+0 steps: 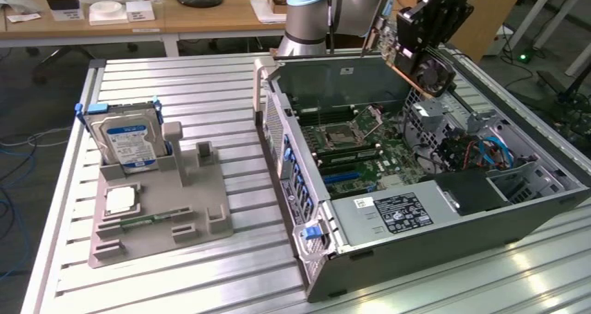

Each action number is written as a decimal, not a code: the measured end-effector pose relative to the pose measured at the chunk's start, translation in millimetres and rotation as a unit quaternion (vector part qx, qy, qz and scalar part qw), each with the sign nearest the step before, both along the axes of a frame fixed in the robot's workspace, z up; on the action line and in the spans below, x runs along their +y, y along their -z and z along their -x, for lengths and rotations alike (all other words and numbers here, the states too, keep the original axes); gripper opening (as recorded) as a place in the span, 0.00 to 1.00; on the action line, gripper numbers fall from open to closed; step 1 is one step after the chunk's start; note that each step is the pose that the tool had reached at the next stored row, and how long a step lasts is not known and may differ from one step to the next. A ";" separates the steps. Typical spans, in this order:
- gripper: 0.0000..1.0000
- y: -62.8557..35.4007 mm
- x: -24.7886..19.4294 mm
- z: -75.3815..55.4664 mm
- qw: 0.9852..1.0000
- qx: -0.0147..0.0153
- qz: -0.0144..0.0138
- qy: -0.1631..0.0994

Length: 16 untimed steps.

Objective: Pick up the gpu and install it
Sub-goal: 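Insert the gpu into the slot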

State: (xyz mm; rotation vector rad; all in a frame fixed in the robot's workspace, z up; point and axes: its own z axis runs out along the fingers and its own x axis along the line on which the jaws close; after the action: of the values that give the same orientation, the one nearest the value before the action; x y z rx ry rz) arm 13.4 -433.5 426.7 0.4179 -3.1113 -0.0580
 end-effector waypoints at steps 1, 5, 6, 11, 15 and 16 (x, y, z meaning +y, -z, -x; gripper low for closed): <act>0.28 0.0 0.0 0.0 1.000 0.000 0.000 -0.005; 0.28 0.1 0.0 0.0 1.000 0.000 0.000 -0.025; 0.28 0.0 0.0 0.0 1.000 0.000 0.000 -0.030; 0.28 0.1 0.0 0.0 0.998 0.000 0.000 -0.058; 0.28 0.1 0.0 0.0 0.997 0.000 0.000 -0.077; 0.28 0.1 0.0 0.0 0.997 0.000 0.000 -0.079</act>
State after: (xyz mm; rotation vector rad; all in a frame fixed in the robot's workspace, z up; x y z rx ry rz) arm 13.4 -433.5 426.6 0.6619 -3.0657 -0.0579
